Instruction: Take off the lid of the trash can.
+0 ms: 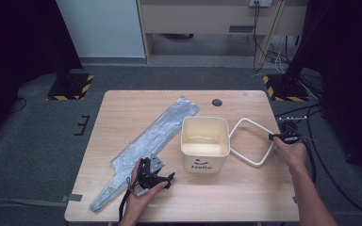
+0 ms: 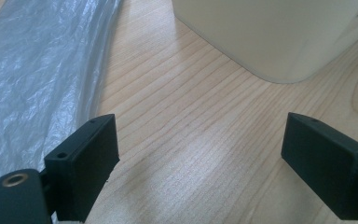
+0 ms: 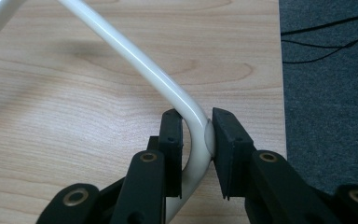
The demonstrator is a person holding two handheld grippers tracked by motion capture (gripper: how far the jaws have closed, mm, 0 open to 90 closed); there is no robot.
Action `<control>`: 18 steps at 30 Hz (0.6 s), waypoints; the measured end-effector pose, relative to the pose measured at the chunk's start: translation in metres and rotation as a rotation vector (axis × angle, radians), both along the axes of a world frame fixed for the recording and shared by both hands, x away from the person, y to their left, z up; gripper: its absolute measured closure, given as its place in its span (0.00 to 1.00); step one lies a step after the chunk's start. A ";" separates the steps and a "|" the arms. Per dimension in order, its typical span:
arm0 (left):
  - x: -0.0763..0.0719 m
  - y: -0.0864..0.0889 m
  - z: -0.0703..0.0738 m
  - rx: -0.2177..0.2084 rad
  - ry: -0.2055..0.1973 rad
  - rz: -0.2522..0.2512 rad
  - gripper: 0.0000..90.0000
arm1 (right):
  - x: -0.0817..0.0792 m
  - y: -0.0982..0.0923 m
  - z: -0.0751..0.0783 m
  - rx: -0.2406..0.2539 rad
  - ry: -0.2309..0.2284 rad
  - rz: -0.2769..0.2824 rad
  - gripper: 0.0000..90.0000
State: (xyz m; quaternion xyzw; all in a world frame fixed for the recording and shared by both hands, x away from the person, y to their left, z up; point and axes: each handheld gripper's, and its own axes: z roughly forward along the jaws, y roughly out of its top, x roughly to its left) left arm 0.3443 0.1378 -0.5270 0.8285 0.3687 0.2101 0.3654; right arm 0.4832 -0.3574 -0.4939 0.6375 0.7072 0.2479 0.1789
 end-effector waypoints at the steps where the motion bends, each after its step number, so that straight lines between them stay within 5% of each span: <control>1: 0.000 0.000 0.000 0.001 0.001 0.000 0.11 | 0.000 0.000 -0.001 -0.002 0.002 0.001 0.83; 18: 0.001 0.000 -0.001 -0.003 0.002 0.001 0.11 | 0.000 0.001 -0.018 0.013 0.026 -0.019 0.81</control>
